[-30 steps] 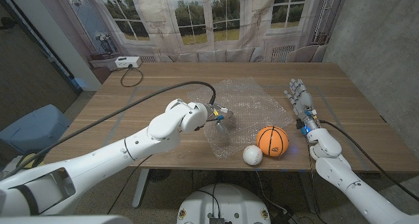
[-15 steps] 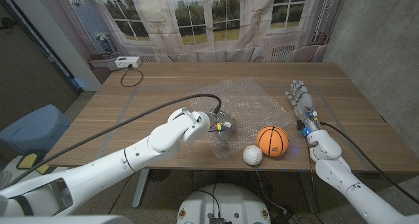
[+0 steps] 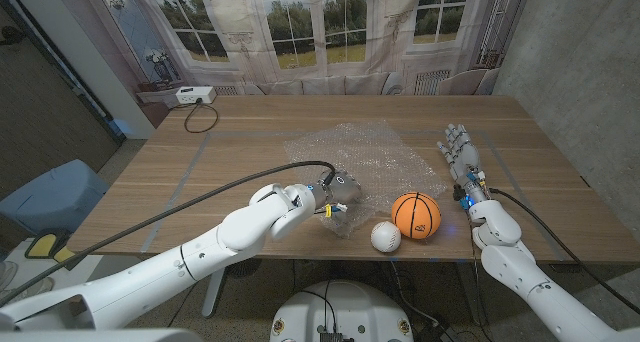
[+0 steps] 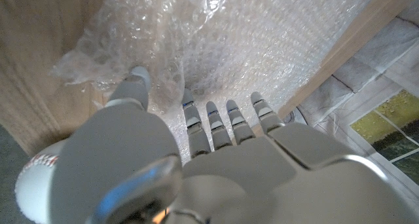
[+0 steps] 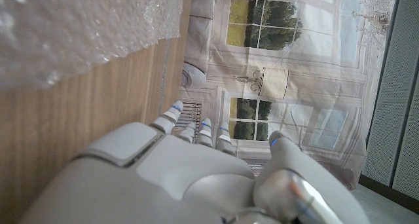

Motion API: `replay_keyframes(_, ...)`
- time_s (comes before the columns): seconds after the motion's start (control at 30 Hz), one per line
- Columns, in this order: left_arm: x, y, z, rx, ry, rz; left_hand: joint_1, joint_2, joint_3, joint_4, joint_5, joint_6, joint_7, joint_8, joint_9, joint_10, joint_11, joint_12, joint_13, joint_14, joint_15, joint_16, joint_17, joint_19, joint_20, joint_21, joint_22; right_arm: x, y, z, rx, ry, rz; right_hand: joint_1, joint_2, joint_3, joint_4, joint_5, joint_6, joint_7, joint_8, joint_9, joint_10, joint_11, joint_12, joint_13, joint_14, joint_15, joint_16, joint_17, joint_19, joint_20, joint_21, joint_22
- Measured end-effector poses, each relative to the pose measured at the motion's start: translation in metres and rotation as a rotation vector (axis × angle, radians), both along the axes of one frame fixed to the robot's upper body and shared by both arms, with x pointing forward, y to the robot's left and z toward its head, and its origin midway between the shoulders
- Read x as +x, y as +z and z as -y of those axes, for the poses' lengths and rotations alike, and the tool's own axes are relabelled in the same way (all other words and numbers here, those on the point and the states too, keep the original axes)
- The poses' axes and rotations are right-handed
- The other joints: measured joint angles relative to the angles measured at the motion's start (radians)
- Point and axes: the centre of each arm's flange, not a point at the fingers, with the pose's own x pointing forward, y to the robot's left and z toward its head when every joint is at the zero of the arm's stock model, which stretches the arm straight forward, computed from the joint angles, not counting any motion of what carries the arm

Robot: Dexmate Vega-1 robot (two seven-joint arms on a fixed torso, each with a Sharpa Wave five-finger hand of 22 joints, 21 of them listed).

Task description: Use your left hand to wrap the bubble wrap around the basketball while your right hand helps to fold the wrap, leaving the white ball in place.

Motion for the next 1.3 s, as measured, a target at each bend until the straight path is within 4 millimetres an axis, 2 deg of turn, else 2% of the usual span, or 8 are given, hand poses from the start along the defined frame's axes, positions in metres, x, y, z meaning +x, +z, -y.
replay_keyframes(0.07, 0.001, -0.004, -0.003, -0.012, -0.021, 0.021, 0.060, 0.049, 0.020, -0.003, -0.025, 0.119, 0.027, 0.047, 0.002, 0.063, -0.010, 0.011, 0.000, 0.044, 0.000, 0.003, 0.000, 0.037, -0.009, 0.010, 0.000, 0.000, 0.000, 0.000, 0.000, -0.004, -0.002, 0.000, 0.000, 0.000, 0.000, 0.000, 0.000, 0.000, 0.000, 0.000, 0.000, 0.000, 0.000, 0.000, 0.000, 0.000, 0.000, 0.000, 0.000, 0.000, 0.000, 0.000)
replay_keyframes(0.13, 0.002, -0.007, -0.004, -0.021, -0.032, 0.032, 0.106, 0.084, 0.034, -0.003, -0.032, 0.197, 0.049, 0.074, 0.002, 0.114, -0.017, 0.018, -0.004, 0.084, -0.002, 0.008, 0.000, 0.066, -0.020, 0.020, 0.000, 0.000, 0.000, 0.000, -0.002, -0.007, -0.004, 0.000, 0.000, 0.000, 0.000, 0.000, 0.000, 0.000, 0.000, 0.000, 0.000, 0.000, 0.000, 0.000, 0.000, 0.000, 0.000, 0.000, 0.000, 0.000, 0.000, 0.000)
replay_keyframes(0.23, 0.003, -0.010, -0.007, -0.050, -0.057, 0.059, 0.127, 0.106, 0.039, 0.002, -0.034, 0.234, 0.064, 0.086, -0.001, 0.149, -0.019, 0.018, -0.003, 0.113, -0.001, 0.010, 0.002, 0.081, -0.029, 0.024, 0.002, 0.000, 0.001, 0.000, -0.002, -0.010, -0.005, 0.000, 0.000, 0.000, 0.000, 0.000, 0.000, 0.000, 0.000, 0.000, 0.000, 0.000, 0.000, 0.000, 0.000, 0.000, 0.000, 0.000, 0.000, 0.000, 0.000, 0.000)
replay_keyframes(0.4, 0.006, -0.011, -0.011, -0.106, -0.075, 0.090, 0.132, 0.136, 0.048, 0.010, -0.037, 0.225, 0.070, 0.085, 0.008, 0.150, -0.017, 0.018, -0.002, 0.115, -0.002, 0.015, 0.003, 0.090, -0.027, 0.029, 0.002, 0.001, 0.002, 0.000, -0.006, -0.015, -0.008, 0.000, 0.000, 0.000, 0.000, 0.000, 0.000, 0.000, 0.000, 0.000, 0.000, 0.000, 0.000, 0.000, 0.000, 0.000, 0.000, 0.000, 0.000, 0.000, 0.000, 0.000)
replay_keyframes(0.67, 0.013, -0.005, -0.018, -0.228, -0.066, 0.110, 0.130, 0.147, 0.048, 0.010, -0.037, 0.220, 0.072, 0.088, 0.014, 0.156, -0.012, 0.018, -0.002, 0.127, -0.005, 0.015, 0.003, 0.099, -0.025, 0.031, 0.002, 0.003, 0.008, -0.003, -0.014, -0.017, -0.007, 0.000, 0.000, 0.000, -0.008, 0.000, 0.000, 0.000, 0.000, 0.000, 0.000, 0.000, 0.000, 0.000, 0.000, 0.000, 0.000, 0.000, 0.000, 0.000, 0.000, 0.000)
replay_keyframes(1.27, 0.028, 0.041, -0.019, -0.645, -0.155, 0.013, 0.131, 0.152, 0.052, 0.014, -0.040, 0.210, 0.076, 0.110, 0.038, 0.177, -0.012, 0.018, -0.002, 0.146, -0.007, 0.007, 0.000, 0.105, -0.023, 0.039, 0.002, 0.003, 0.014, -0.003, -0.022, -0.028, -0.001, 0.007, 0.007, 0.000, -0.008, 0.000, 0.000, 0.000, 0.000, 0.000, 0.000, 0.000, 0.000, 0.000, 0.000, 0.000, 0.000, 0.000, 0.000, 0.000, 0.000, 0.000)
replay_keyframes(1.3, 0.031, 0.048, -0.018, -0.662, -0.165, 0.008, 0.131, 0.152, 0.052, 0.014, -0.040, 0.210, 0.077, 0.112, 0.039, 0.179, -0.009, 0.018, -0.002, 0.146, -0.007, 0.007, 0.000, 0.106, -0.022, 0.039, 0.003, 0.003, 0.015, -0.003, -0.021, -0.030, 0.000, 0.007, 0.007, 0.000, -0.008, 0.000, 0.000, 0.000, 0.000, 0.000, 0.000, 0.000, 0.000, 0.000, 0.000, 0.000, 0.000, 0.000, 0.000, 0.000, 0.000, 0.000)
